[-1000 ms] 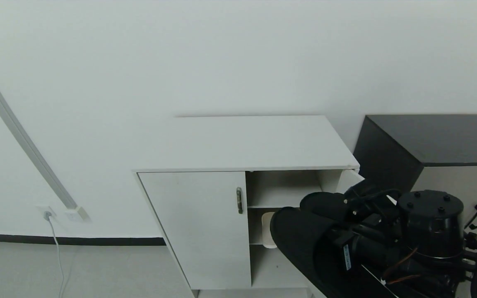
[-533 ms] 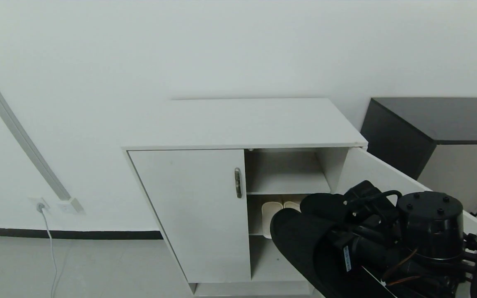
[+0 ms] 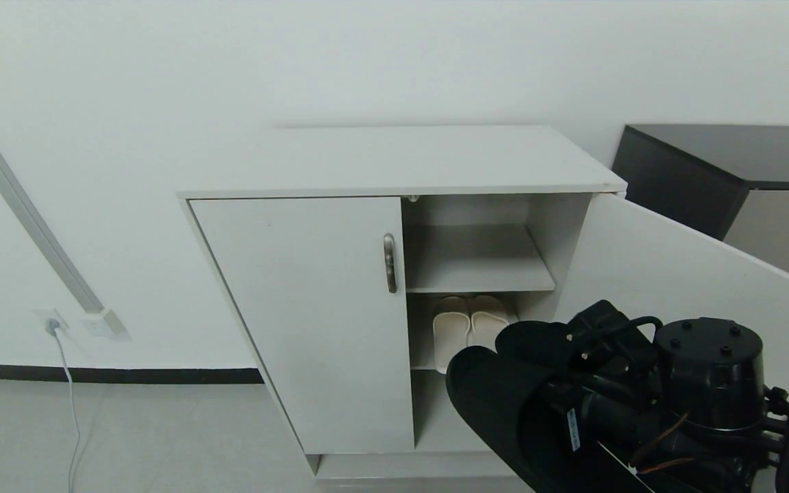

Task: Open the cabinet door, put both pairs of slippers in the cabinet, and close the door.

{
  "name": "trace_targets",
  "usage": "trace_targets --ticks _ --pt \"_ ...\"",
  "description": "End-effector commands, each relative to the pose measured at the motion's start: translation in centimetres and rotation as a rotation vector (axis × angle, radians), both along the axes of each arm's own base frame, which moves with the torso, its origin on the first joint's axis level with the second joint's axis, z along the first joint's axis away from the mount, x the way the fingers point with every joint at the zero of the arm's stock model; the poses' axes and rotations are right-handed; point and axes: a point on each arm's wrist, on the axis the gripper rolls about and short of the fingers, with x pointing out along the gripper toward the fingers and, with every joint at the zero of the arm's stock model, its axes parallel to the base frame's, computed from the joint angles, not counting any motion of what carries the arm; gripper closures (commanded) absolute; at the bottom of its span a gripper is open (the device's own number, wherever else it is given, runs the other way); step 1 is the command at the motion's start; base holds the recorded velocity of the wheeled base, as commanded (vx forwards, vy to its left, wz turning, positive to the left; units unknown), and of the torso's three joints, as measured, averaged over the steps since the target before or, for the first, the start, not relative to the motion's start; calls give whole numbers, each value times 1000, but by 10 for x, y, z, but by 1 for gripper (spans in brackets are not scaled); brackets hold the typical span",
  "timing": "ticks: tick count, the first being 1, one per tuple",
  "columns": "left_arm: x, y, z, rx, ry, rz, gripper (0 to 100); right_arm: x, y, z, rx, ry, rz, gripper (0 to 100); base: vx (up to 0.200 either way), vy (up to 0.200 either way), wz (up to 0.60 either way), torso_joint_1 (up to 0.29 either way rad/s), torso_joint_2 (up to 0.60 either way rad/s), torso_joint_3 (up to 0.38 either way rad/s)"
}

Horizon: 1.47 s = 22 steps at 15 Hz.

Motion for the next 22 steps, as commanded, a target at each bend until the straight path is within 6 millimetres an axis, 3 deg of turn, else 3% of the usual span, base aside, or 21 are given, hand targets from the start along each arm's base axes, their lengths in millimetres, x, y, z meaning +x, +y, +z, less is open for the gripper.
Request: trace_targets --ticks 1,12,22 --pt "0 0 0 -1 2 1 100 0 0 0 -1 1 0 100 0 0 0 -134 476 334" --pt "0 0 0 0 2 1 100 0 0 -2 -4 7 1 100 0 0 0 -66 438 369" --pt "0 0 0 -1 2 1 100 -1 0 -3 -8 12 8 100 0 0 0 1 34 30"
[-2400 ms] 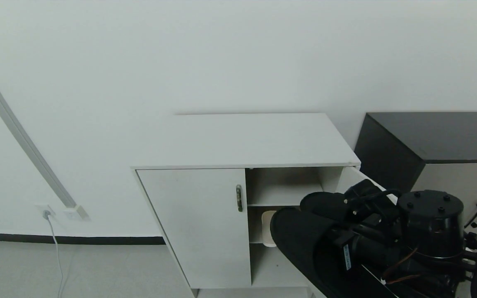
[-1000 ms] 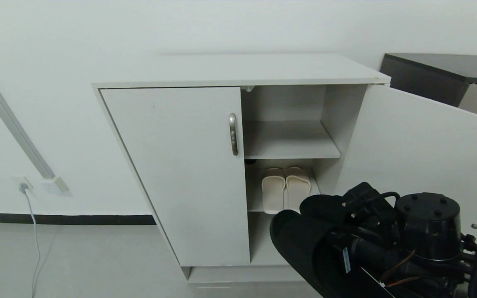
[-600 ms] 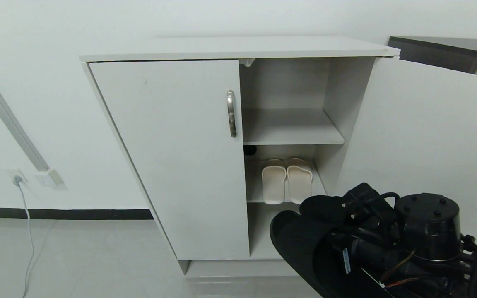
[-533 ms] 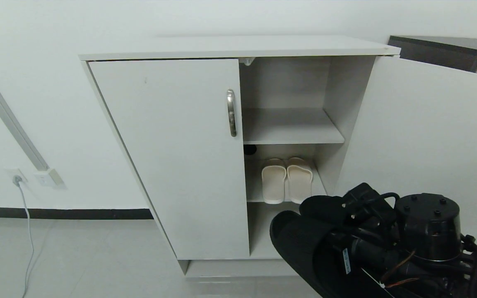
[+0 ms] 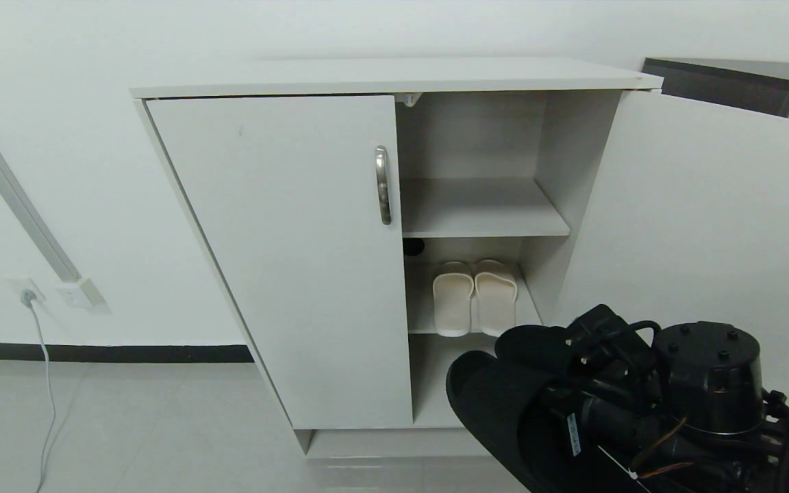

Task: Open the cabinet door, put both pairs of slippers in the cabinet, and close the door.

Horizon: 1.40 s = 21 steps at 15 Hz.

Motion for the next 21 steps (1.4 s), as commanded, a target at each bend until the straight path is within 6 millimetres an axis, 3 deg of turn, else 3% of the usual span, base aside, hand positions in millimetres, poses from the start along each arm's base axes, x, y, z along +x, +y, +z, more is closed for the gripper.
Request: trace_targets --ticks 1,15,18,19,21 --pt "0 0 0 -1 2 0 100 0 0 -1 -2 2 0 100 0 0 0 0 0 0" --pt "0 0 0 -2 2 2 100 -5 11 -7 -7 3 44 100 0 0 -86 1 1 0" --pt "0 0 0 1 2 0 100 25 50 0 59 -85 -129 100 0 0 0 0 0 0" --pt "0 0 0 1 0 0 100 40 83 9 133 -129 -263 100 0 0 0 0 0 0" --pt "0 0 0 1 2 0 100 60 107 22 130 -163 -385 100 0 0 0 0 0 0"
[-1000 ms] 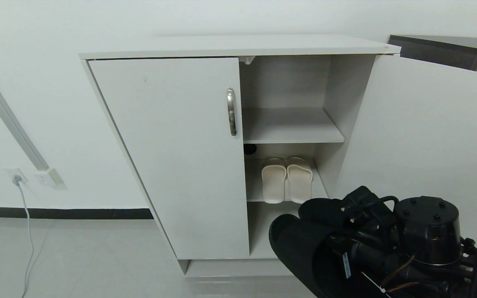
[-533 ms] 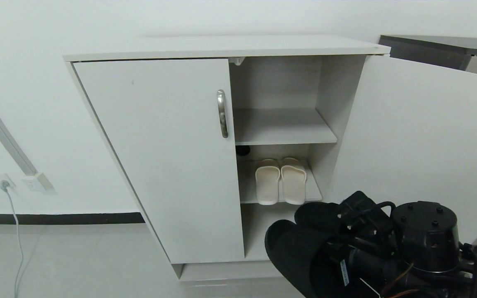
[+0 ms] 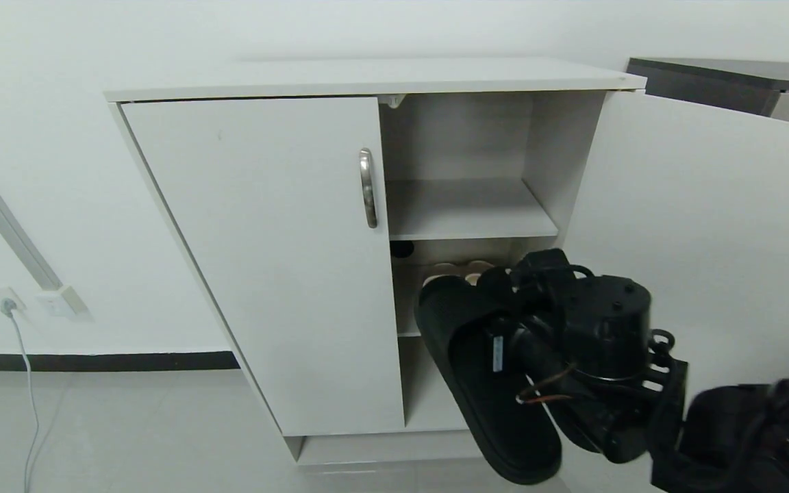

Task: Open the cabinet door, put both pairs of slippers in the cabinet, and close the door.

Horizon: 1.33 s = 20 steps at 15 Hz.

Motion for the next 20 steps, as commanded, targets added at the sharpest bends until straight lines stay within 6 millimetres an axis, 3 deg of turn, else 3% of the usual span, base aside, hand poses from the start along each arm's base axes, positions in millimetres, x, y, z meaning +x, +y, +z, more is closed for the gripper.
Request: trace_targets --ticks 1,4,6,9,20 --pt "0 0 0 0 0 0 100 25 41 7 2 -5 -120 100 0 0 0 0 0 0" --pt "0 0 0 0 0 0 100 28 42 56 -15 15 -159 100 0 0 0 0 0 0" --pt "0 0 0 0 1 0 100 33 45 67 -18 50 -220 100 0 0 0 0 0 0" --pt "0 0 0 -2 0 0 100 51 51 65 -12 50 -311 100 0 0 0 0 0 0" --pt "0 0 0 -3 0 3 100 53 49 63 -17 66 -271 100 0 0 0 0 0 0"
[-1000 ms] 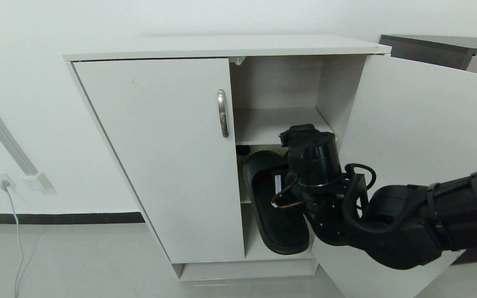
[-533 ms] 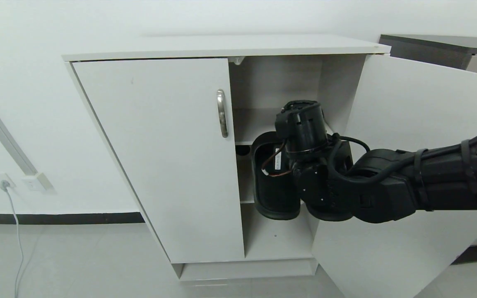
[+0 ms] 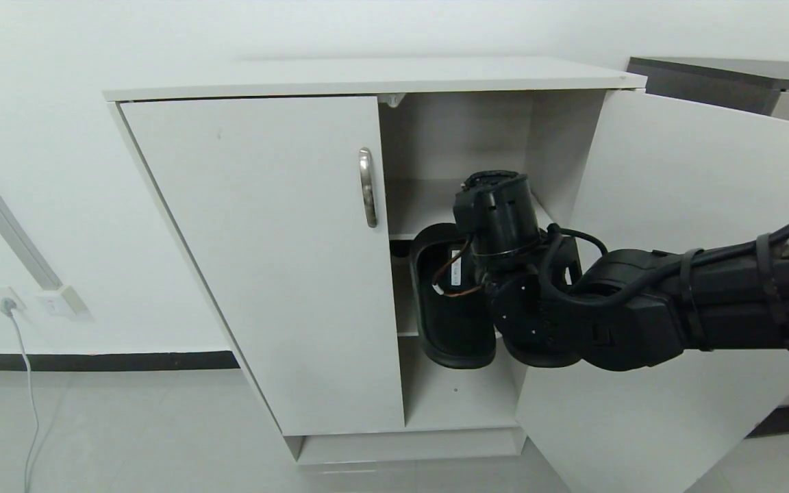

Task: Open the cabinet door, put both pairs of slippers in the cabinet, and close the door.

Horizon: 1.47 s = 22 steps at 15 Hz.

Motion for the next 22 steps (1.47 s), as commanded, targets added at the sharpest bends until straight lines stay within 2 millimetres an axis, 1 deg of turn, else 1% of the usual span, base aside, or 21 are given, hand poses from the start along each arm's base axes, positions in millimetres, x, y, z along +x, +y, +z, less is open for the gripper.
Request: trace_targets --ticks 1,11,15,18,20,22 --pt "0 0 0 0 2 1 100 0 0 1 3 -2 0 100 200 0 0 2 2 2" --pt "0 0 0 -2 0 2 100 0 -1 1 -12 -3 3 100 200 0 0 3 5 3" --pt "0 0 0 -2 2 2 100 2 0 3 -14 -21 6 100 0 0 0 0 0 0" --pt "0 0 0 -2 0 14 100 15 -2 1 -24 -50 34 100 0 0 0 0 0 0" --pt "0 0 0 -2 0 21 100 30 -3 0 -33 -67 22 100 0 0 0 0 0 0" --pt "0 0 0 -2 0 21 100 43 -1 4 -17 -81 13 100 0 0 0 0 0 0"
